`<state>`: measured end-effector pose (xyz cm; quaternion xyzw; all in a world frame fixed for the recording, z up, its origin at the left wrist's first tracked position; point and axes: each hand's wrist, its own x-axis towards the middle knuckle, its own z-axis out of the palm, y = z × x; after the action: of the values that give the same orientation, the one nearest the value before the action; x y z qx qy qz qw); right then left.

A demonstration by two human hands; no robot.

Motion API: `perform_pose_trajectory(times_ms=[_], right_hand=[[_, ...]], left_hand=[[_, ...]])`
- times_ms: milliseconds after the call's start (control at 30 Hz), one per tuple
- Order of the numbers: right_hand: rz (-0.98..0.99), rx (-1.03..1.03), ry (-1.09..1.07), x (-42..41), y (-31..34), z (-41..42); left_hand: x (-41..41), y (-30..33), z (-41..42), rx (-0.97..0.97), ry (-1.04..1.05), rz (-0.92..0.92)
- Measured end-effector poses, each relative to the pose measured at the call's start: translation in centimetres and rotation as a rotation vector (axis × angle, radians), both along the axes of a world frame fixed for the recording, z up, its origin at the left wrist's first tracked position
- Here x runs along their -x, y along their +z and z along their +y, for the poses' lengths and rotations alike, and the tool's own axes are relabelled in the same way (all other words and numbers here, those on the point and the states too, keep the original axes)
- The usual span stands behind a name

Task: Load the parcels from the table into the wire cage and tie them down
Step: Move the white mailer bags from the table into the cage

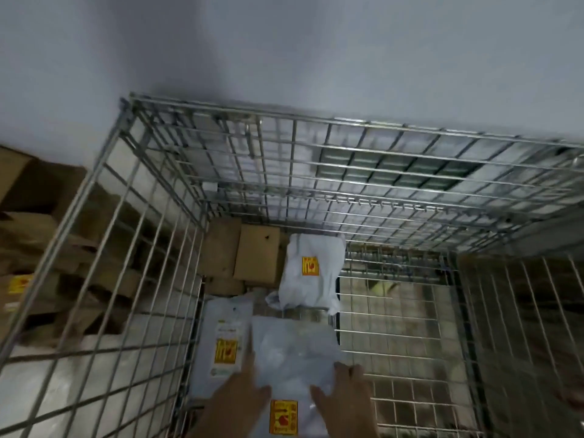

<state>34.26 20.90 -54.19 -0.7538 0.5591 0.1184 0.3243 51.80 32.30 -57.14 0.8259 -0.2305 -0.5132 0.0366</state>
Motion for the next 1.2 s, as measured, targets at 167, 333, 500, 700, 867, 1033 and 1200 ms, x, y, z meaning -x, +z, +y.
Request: perform_pose_trajectory(times_ms=[167,333,500,700,867,1033,1200], right_hand=[[0.014,-0.096,-0.127,0.1,-6.6,1.2],[-0.004,-0.126,-0.089,-0.5,-12.7,1.4],[-0.002,-0.093,-0.072,-2.0,-14.9,1.1],[-0.051,-0.206,-0.041,-1.2,-15.7,1.1],[-0.152,-0.169,-0.049,-0.4,-15.4,1.1],[-0.143,-0.15,0.002,0.1,-14.3,1.1],[-0.079,-0.065,0.076,-1.9,-10.9,-1.7]], left_hand=[[-0.3,-5.7,0.6,0.029,0.077,0.053],[-0.6,-10.3,0.8,0.013,0.055,0.013],[-0.4,-11.2,0.3,0.045,-0.038,-0.136],[-1.3,-11.4,-0.8,-0.026,-0.327,-0.331],[-0.7,-11.9,0.3,0.051,-0.134,-0.281],[-0.4,-10.9,1.9,0.084,-0.11,-0.224],[-3.7,-8.0,1.5,0.071,-0.211,-0.225]])
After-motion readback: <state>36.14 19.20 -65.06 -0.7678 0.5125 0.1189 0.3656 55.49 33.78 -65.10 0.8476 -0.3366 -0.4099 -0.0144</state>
